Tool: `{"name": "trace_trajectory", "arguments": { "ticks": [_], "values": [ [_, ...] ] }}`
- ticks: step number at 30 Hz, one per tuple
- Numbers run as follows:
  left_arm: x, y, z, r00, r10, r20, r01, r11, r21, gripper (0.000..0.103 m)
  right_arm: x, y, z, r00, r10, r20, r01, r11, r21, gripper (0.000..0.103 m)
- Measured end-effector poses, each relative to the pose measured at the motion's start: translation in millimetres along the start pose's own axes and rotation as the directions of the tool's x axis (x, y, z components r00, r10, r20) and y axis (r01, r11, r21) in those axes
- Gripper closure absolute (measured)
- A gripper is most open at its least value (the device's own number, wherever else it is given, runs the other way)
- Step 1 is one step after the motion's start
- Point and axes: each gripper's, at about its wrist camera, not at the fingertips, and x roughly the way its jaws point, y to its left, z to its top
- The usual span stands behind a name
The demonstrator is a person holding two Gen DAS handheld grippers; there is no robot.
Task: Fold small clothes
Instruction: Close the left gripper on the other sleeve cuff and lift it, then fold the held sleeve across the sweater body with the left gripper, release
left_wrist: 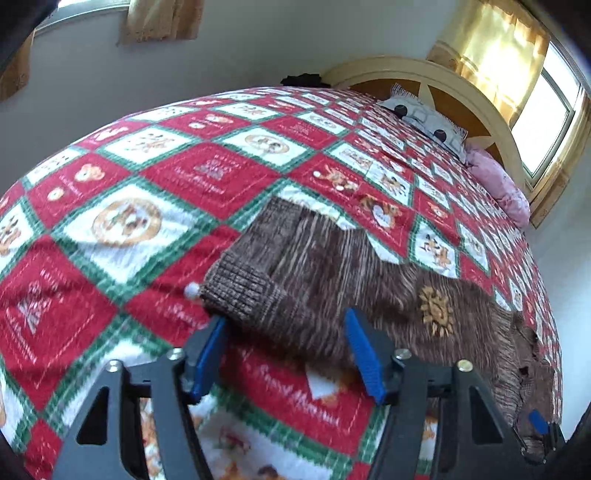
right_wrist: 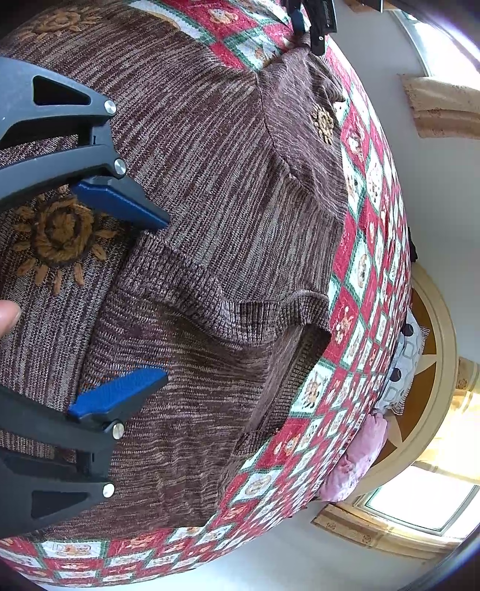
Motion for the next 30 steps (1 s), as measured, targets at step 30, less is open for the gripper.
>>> {"name": "trace_trajectory", "arguments": {
  "ticks": [30],
  "values": [
    [-67, -91, 22, 0.948, -0.306, 0.085, 0.297, 0.949, 0.102, 0.094, -31, -40, -13, 0.998, 0.03, 0.053, -0.033, 0.997, 0.066, 0.024]
  ]
}}
